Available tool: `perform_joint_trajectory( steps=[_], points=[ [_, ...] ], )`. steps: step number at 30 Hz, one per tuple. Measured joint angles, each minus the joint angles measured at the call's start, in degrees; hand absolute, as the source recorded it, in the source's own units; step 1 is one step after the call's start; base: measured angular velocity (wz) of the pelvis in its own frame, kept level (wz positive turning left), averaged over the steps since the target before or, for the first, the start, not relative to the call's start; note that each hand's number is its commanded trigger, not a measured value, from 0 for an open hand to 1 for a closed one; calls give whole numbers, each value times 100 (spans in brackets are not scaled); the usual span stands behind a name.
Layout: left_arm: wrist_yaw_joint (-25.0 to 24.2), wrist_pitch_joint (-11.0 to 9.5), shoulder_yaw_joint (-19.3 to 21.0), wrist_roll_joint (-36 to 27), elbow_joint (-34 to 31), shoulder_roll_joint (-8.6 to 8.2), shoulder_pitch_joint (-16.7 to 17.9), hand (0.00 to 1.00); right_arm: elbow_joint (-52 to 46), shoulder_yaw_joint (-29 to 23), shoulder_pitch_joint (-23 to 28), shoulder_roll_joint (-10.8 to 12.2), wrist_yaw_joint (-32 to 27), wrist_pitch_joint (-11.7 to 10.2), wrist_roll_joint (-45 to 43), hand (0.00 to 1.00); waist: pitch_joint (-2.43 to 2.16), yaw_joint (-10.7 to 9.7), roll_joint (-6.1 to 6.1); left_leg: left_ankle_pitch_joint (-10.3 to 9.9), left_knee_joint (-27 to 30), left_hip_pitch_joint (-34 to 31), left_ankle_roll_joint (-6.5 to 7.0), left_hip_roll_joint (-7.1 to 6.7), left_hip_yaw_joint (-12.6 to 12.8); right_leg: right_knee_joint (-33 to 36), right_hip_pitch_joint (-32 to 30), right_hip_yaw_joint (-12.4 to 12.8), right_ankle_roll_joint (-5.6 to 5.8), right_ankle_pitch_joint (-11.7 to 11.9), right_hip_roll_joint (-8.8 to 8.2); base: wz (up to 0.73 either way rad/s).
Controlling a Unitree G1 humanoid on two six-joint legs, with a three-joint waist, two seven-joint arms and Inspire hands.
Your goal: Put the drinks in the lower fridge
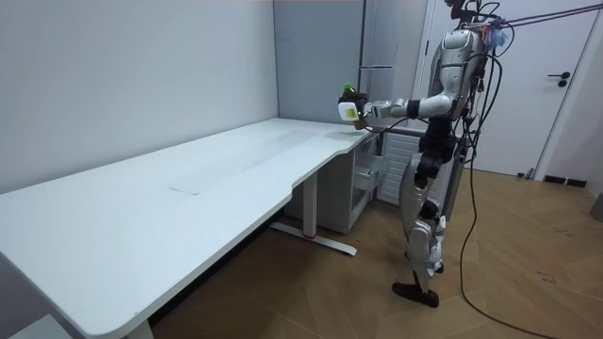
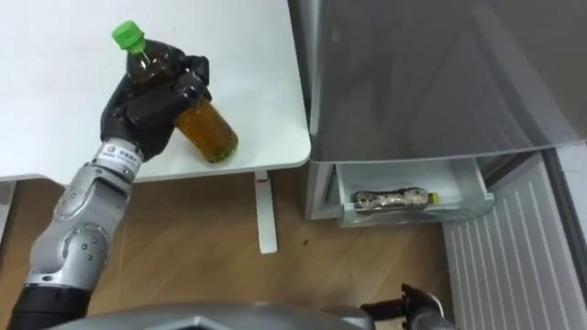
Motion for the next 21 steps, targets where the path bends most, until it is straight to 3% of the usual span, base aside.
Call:
perform_joint_trajectory(
  steps=[7, 17, 21],
  points=[
    [-354, 0, -177, -752, -120, 111, 145, 100, -15, 278, -335, 30, 373, 11, -43, 0, 13, -5, -25, 0, 40, -41, 0, -19, -109, -4, 39, -125, 1, 0, -17, 8],
    [-1032, 25, -478, -1003, -76, 150, 521, 100, -474, 489, -411, 36, 687, 83, -142, 0, 19, 22, 21, 0, 172, -120, 0, -32, -179, 35, 45, -201, 1, 0, -27, 4],
    [-1235, 254, -583, -1002, -62, 227, 720, 100, -877, 544, -416, 41, 733, 165, -178, 0, 42, -3, -5, 5, 215, -140, 9, -48, -183, 84, 42, -202, -1, -19, -46, 0]
  ],
)
